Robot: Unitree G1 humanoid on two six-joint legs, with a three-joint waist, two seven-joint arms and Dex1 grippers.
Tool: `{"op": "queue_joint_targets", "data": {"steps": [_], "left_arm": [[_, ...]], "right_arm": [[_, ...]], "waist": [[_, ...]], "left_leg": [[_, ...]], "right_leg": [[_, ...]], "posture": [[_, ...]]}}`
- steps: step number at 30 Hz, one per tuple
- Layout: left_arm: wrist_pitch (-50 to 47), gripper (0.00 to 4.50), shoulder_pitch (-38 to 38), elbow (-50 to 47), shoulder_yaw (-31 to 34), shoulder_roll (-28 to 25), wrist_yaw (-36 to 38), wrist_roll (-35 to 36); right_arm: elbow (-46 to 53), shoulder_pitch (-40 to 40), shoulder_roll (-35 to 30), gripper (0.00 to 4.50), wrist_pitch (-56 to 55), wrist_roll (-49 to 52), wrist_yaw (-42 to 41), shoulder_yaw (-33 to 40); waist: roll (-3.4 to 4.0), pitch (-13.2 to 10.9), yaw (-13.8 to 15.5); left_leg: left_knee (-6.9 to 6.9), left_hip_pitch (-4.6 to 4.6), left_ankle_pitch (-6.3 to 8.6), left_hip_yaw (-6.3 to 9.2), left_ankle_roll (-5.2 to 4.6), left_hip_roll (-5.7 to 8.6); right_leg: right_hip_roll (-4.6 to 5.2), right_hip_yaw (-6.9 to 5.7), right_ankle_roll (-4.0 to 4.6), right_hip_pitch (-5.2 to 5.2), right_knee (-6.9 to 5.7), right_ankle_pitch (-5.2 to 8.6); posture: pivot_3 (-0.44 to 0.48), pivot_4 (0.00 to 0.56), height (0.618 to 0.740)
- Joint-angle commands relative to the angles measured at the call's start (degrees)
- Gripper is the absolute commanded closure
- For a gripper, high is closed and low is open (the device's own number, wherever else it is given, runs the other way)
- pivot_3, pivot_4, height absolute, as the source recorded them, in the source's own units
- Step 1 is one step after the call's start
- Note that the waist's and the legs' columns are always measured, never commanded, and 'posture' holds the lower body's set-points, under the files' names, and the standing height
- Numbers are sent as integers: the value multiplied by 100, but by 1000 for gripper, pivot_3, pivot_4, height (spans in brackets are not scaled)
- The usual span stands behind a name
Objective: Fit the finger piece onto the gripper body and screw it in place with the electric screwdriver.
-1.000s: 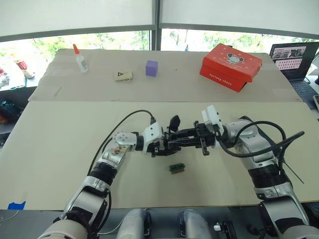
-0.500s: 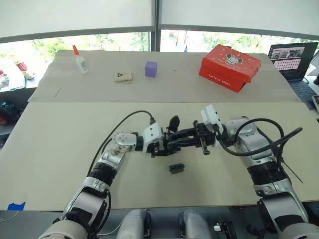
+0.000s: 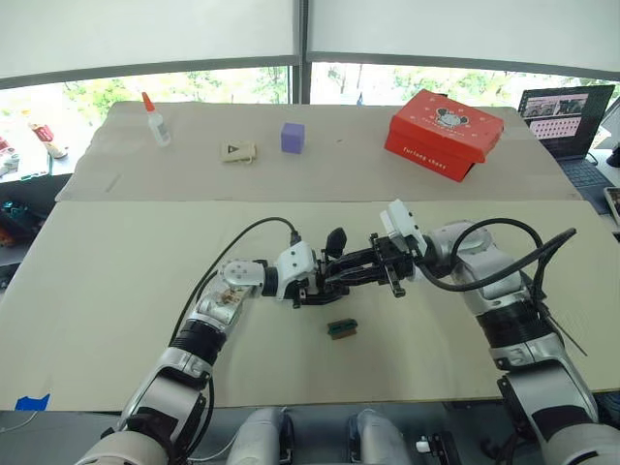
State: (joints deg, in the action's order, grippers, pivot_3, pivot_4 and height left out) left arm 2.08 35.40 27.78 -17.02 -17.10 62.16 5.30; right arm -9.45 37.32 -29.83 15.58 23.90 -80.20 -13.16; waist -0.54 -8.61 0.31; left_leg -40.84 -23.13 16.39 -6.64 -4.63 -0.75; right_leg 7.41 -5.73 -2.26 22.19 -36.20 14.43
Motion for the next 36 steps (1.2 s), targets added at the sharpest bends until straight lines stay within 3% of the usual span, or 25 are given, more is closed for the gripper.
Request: {"op": "queue_joint_targets", "data": {"steps": [1,5,12,18,23,27,36], "left_arm": [[-39,2164,-16,-216,129,-106,47,49],[-48,2164,-11,-216,133,-123,48,59],[3,2164,41,-168,132,-158,87,46],[-53,2164,-6,-244,141,-190,79,69],[-100,2164,-52,-309,148,-206,61,85],[-119,2164,-36,-298,158,-197,62,83],[-79,2164,32,-206,178,-170,62,53]], "right_arm": [[-157,-446,-217,4203,604,-489,437,-262],[-185,-420,-334,4203,851,-661,503,-412],[-778,137,-414,4203,995,-806,-419,-1145],[-882,124,-259,4203,924,-865,-97,-1161],[212,-249,-455,4203,1361,-693,323,-1103],[499,-321,-496,4203,1656,-763,802,-1109],[-104,210,-357,4203,1936,-775,574,-1381]], "waist": [[7,10,-12],[10,28,-34],[11,36,-58],[6,68,-82],[8,92,-100],[7,98,-100],[10,115,-110]], "left_leg": [[0,2,0,0,0,0],[2,5,0,0,0,-1],[4,11,1,-1,-1,-1],[7,14,2,-1,-1,-2],[16,20,3,0,1,-6],[22,19,4,0,2,-5],[22,23,4,-1,1,-5]], "right_leg": [[0,2,0,0,0,0],[1,5,1,0,1,0],[2,9,2,-2,5,0],[5,11,3,-3,5,-1],[11,12,3,-3,5,0],[14,11,4,-1,8,0],[14,13,6,-1,15,1]], "posture": [[0,150,740],[0,150,740],[0,150,740],[0,150,740],[0,150,740],[0,150,740],[0,150,740]]}}
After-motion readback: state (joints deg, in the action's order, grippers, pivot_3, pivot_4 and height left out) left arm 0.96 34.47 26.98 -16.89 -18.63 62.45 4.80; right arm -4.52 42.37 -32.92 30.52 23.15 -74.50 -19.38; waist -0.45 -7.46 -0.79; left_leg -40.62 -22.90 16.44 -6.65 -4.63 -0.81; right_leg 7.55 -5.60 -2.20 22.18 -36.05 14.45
